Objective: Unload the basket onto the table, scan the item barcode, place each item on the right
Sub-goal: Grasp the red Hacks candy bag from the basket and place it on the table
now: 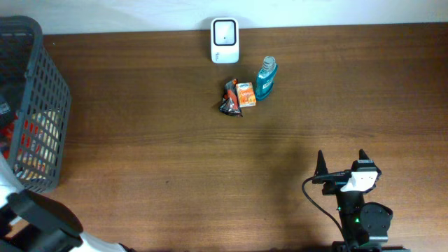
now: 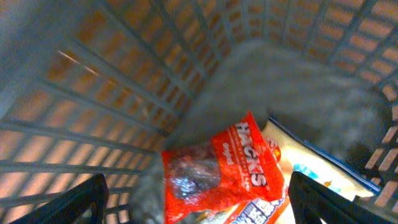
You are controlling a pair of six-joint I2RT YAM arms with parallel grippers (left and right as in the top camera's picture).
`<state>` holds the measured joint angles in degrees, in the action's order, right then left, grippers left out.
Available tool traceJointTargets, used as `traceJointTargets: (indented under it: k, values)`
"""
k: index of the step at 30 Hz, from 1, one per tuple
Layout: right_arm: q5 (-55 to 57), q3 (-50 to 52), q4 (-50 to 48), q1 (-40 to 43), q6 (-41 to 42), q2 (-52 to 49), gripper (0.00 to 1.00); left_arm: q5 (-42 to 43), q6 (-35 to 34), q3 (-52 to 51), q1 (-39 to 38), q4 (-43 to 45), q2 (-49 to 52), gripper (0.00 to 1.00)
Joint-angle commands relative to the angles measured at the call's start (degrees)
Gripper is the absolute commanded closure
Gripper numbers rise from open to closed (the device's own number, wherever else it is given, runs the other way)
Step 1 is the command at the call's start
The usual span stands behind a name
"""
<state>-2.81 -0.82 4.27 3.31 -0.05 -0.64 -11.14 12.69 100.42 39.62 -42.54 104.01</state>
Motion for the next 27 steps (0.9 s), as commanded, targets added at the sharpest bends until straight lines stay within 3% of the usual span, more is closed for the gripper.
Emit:
traceJointTargets:
  k: [1,5,14,15,16,17,18,19,21,24,27]
  values:
    - [0.28,0.50,0.15,-0.31,-0.15,0.44,0.01,10.38,6.80,0.02,1.81,-1.97,7.08,0.10]
    - [0.28,0.50,0.15,-0.31,-0.15,0.44,0.01,10.29,11.32,0.02,1.70,-2.58,14.23,0.10]
    - [0.28,0.50,0.15,-0.31,-0.15,0.44,0.01,4.68,11.69,0.02,1.81,0.15,22.45,0.04]
    - [0.28,0.50,0.15,-0.31,-0.15,0.44,0.01,4.68,11.67,0.02,1.81,0.31,23.06,0.15]
    - [0.28,0.50,0.15,-0.31,-0.15,0.44,0.01,4.68,11.67,0.02,1.81,0.33,23.45,0.32]
    - [0.28,0.50,0.15,-0.31,-0.15,0.44,0.01,4.68,11.67,0.02,1.81,0.26,23.76,0.67]
    - [0.28,0.50,0.15,-0.31,-0.15,0.44,0.01,4.68,11.65,0.02,1.81,0.28,23.76,0.88]
    - [0.28,0.50,0.15,-0.31,-0.15,0.44,0.01,4.66,11.54,0.04,1.81,0.17,23.56,1.00]
    - [0.28,0.50,0.15,-0.31,-0.15,0.44,0.01,4.68,8.76,0.46,1.81,0.02,22.16,1.00]
    - [0.28,0.50,0.15,-0.31,-0.15,0.44,0.01,4.90,-2.43,3.76,1.81,-0.50,14.97,1.00]
    - [0.28,0.50,0.15,-0.31,-0.15,0.44,0.01,9.84,-7.52,5.14,1.81,-0.28,2.91,1.00]
